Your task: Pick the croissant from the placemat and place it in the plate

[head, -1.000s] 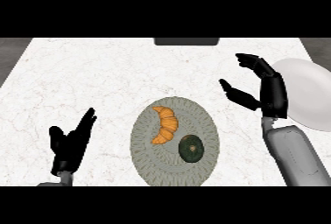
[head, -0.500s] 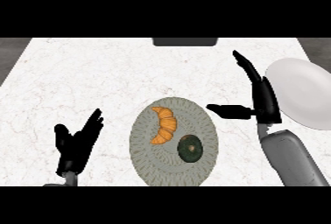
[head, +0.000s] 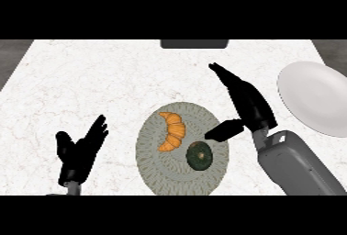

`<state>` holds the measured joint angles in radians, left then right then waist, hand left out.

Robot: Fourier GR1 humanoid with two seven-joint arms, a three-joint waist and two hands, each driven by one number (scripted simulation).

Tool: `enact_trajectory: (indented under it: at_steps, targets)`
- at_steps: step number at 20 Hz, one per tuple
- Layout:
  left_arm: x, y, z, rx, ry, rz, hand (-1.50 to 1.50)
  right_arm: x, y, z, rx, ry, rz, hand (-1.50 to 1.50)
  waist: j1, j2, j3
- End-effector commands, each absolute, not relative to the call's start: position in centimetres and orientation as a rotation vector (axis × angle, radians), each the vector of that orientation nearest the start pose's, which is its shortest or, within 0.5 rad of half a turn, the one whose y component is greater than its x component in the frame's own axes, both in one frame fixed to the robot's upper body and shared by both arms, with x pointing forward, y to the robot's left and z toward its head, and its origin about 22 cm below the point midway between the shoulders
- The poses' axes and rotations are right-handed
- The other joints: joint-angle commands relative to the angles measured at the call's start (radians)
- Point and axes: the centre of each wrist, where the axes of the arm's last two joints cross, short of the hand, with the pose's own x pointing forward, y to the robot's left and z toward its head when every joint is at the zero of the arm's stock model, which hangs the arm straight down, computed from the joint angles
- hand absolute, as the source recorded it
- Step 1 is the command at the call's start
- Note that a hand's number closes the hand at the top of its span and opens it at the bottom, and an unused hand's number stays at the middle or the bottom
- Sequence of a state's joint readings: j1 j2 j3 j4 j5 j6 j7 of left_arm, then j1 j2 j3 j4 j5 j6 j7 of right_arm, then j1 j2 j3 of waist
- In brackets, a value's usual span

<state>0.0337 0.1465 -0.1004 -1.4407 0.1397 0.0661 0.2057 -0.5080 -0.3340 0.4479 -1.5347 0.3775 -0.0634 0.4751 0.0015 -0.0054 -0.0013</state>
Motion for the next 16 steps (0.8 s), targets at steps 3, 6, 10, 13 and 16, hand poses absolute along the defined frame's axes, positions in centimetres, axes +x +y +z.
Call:
enact_trajectory:
  at_steps: [3, 6, 10, 13, 16]
  targets:
    - [22.5, 25.2, -1.9, -0.001, -1.2, -0.012, 0.0, 30.6, -10.5, 11.1, -0.547, -1.387, 0.963, -1.5, 0.007, 0.004, 0.001]
    - [23.2, 23.2, -2.9, -0.003, -1.185, 0.001, 0.0, 31.2, -9.3, 9.0, -0.564, -1.367, 0.967, -1.5, 0.005, 0.006, 0.001]
    - [24.6, 23.2, -4.1, 0.017, -1.186, -0.019, 0.0, 28.1, -5.6, 8.2, -0.591, -1.327, 0.981, -1.5, -0.002, 0.005, 0.001]
    - [23.6, 26.0, -3.1, -0.012, -1.19, -0.003, 0.0, 30.1, -7.2, 8.1, -0.549, -1.256, 1.002, -1.5, 0.002, 0.005, 0.001]
    - [22.6, 22.5, -3.3, 0.022, -1.187, 0.028, 0.0, 29.0, -6.9, 6.3, -0.502, -1.265, 1.003, -1.5, 0.002, 0.005, 0.001]
